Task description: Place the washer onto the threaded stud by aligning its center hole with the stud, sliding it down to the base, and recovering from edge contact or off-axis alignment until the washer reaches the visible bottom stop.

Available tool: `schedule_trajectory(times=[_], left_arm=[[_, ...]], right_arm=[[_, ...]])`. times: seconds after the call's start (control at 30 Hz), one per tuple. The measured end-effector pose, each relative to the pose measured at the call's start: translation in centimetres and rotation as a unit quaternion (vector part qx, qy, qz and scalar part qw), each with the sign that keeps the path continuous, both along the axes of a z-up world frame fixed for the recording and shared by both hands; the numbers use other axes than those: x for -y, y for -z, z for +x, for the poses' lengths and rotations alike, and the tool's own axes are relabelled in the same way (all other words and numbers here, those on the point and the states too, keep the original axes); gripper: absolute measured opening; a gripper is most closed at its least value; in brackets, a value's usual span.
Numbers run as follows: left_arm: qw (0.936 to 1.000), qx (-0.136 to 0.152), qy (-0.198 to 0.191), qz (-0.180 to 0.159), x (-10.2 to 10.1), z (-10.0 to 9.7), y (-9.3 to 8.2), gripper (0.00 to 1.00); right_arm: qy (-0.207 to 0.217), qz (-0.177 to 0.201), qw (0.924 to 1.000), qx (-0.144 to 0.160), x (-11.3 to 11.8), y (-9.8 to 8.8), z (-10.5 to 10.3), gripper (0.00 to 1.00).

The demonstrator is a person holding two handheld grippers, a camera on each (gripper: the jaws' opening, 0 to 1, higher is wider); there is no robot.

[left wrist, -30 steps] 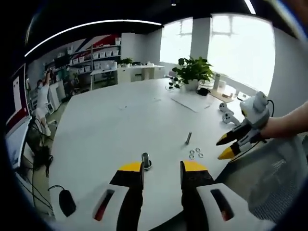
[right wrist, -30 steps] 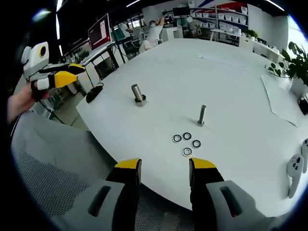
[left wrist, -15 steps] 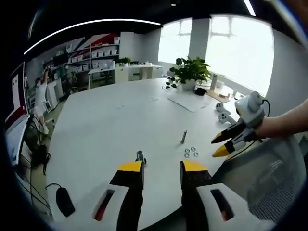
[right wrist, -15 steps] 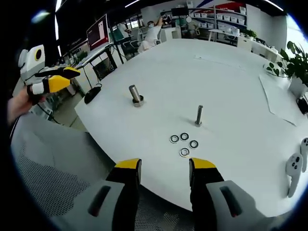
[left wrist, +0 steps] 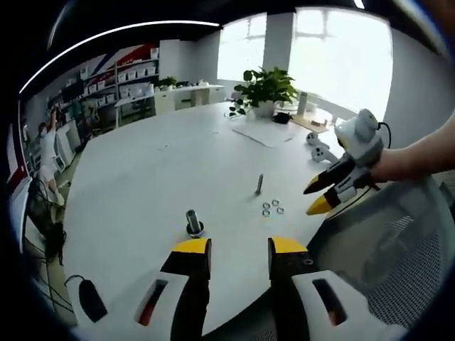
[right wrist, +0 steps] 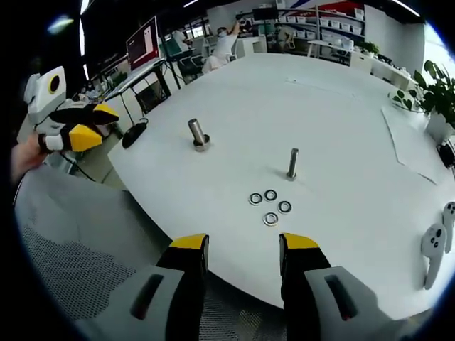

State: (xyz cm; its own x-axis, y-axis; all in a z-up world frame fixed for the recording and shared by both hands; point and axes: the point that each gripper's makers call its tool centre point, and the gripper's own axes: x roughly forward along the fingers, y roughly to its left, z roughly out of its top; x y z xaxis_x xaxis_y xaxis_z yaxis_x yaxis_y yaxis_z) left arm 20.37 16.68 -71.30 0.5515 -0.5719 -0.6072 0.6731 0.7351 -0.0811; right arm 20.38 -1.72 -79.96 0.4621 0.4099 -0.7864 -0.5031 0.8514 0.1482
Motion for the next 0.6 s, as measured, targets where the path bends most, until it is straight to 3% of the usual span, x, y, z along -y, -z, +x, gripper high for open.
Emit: schedule_trajectory(times=[0.07, 0.17, 0.4, 0.6], left_arm=[[1.0000, 0.000, 0.001, -0.004, 0.0, 0.0, 0.0, 0.30], [0.9997, -0.023, -0.001, -0.011, 0.1, -0.3, 0.6, 0.32], [0.9995, -0.028, 0.012, 0.003, 0.4, -0.7, 1.2, 0.34], [0.9994, -0.035, 0.000, 0.002, -0.1, -0.5, 1.4, 0.34]], right_arm=[[0.000, -0.002, 1.0000, -0.001, 0.1, 0.1, 0.0, 0.42], [0.004, -0.005, 1.0000, -0.002, 0.3, 0.2, 0.0, 0.42], [-0.002, -0.013, 0.9999, -0.007, 0.4, 0.6, -0.3, 0.42], [-0.004, -0.018, 0.9998, -0.009, 0.5, 0.8, -0.4, 0.42]])
